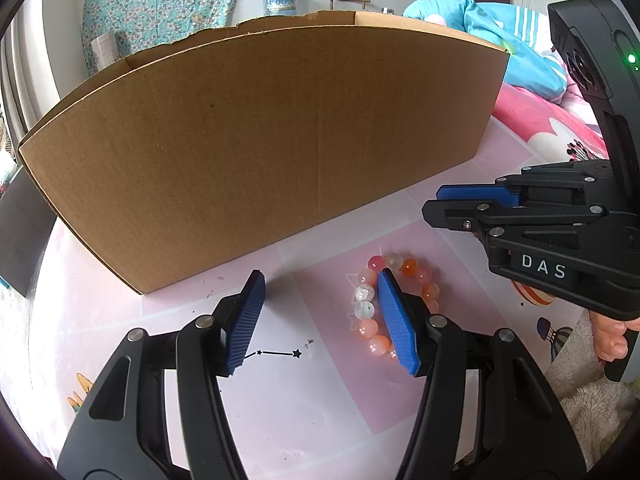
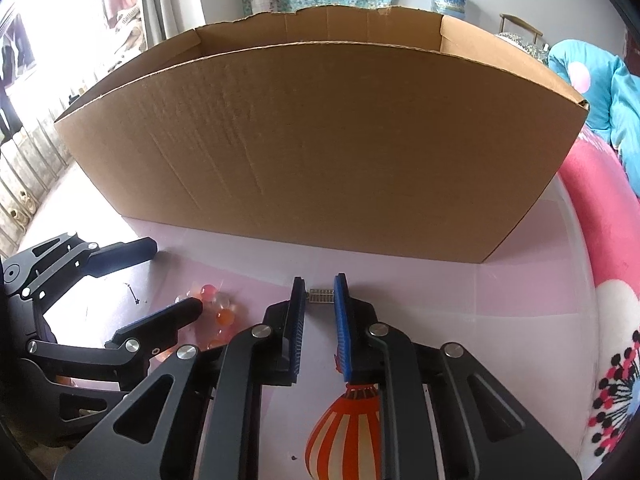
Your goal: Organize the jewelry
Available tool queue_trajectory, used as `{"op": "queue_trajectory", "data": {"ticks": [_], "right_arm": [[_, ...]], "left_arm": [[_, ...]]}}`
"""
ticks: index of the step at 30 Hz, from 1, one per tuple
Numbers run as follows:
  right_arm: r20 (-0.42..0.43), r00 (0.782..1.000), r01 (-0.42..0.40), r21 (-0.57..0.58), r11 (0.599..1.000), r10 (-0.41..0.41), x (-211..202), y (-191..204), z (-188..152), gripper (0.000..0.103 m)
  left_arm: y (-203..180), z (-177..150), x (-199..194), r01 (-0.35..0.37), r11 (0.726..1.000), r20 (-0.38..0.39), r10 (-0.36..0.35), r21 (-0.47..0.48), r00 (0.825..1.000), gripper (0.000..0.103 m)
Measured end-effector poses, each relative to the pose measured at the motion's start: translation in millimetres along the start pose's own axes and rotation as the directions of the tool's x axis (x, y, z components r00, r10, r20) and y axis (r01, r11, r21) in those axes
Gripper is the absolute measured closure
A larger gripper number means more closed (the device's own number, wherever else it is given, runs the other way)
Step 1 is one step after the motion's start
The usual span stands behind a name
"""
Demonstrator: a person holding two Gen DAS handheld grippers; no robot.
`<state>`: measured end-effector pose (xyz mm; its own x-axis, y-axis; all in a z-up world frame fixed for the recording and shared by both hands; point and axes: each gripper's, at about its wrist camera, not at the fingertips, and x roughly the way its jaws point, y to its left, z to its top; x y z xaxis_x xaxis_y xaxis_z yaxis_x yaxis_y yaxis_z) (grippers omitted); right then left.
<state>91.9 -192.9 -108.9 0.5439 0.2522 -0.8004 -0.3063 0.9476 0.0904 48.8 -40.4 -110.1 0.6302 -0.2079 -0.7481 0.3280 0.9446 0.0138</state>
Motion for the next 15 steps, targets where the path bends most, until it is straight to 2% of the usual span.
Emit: {"op": "queue_trajectory", "data": {"ticks": [15], "right_arm": [[-0.004, 1.0, -0.008, 0.023, 1.0, 0.009, -5.4, -11.7, -0.9, 0.091]], "left_arm": [[1.0, 0.3, -0.2, -0.002, 1.0, -0.001, 0.002, 0.0, 1.0, 0.047]]}}
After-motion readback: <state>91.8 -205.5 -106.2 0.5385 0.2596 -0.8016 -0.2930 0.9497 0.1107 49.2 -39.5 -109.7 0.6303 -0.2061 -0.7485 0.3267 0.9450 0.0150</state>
